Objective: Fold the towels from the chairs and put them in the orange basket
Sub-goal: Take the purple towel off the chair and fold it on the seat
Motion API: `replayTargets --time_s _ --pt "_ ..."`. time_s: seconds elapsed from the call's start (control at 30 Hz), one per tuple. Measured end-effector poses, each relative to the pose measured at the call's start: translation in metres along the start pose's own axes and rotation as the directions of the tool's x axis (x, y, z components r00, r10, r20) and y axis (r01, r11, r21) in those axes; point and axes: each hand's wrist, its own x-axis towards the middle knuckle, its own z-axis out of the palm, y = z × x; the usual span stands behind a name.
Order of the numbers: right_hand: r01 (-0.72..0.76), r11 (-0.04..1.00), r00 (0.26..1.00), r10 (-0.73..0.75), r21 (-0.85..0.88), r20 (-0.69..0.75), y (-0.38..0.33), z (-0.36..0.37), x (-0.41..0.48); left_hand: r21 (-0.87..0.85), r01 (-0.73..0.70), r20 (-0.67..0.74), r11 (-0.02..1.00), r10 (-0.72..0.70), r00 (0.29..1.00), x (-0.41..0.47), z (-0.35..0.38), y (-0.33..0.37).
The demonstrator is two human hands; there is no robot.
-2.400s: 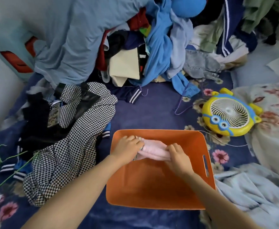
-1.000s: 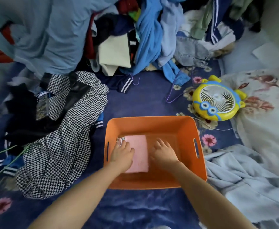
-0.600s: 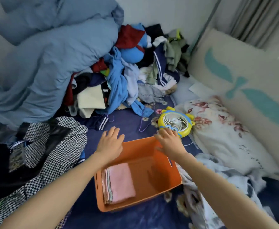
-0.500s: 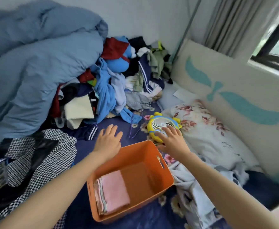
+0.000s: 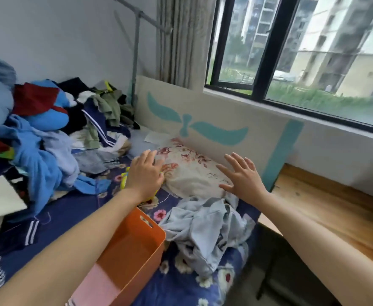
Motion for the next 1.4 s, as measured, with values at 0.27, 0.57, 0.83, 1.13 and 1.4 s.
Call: replayTargets --time_s 0.27,0.57,0.83,1.13,1.4 --pt "-0.194 0.977 0.979 0.187 -0.090 -0.085 0.103 -0.007 -0.131 -0.116 -0.208 -0.090 0.971 0.199 0.976 0.048 -0.002 0.150" --pt "-0.431 0.885 0.900 0.435 -0.176 -0.019 0.185 -0.017 -0.323 -0.293 -0.449 -0.197 0.844 0.406 0.892 0.045 0.014 0.348" --pt "-0.734 0.633 0.638 0.767 -0.247 0.072 0.192 -0.031 -0.478 -0.398 -0.642 -0.117 0.655 0.658 0.744 0.036 0.015 0.496" --pt "-0.842 0.311 0.276 0.951 -0.441 0.142 0.178 -0.051 -0.594 -0.630 -0.683 -0.104 0.370 0.831 0.546 0.020 0.036 0.634" --pt "-0.861 0.064 0.007 0.993 -0.504 0.115 0.167 -0.044 -0.607 -0.738 -0.626 -0.082 0.250 0.888 0.452 0.035 0.079 0.678"
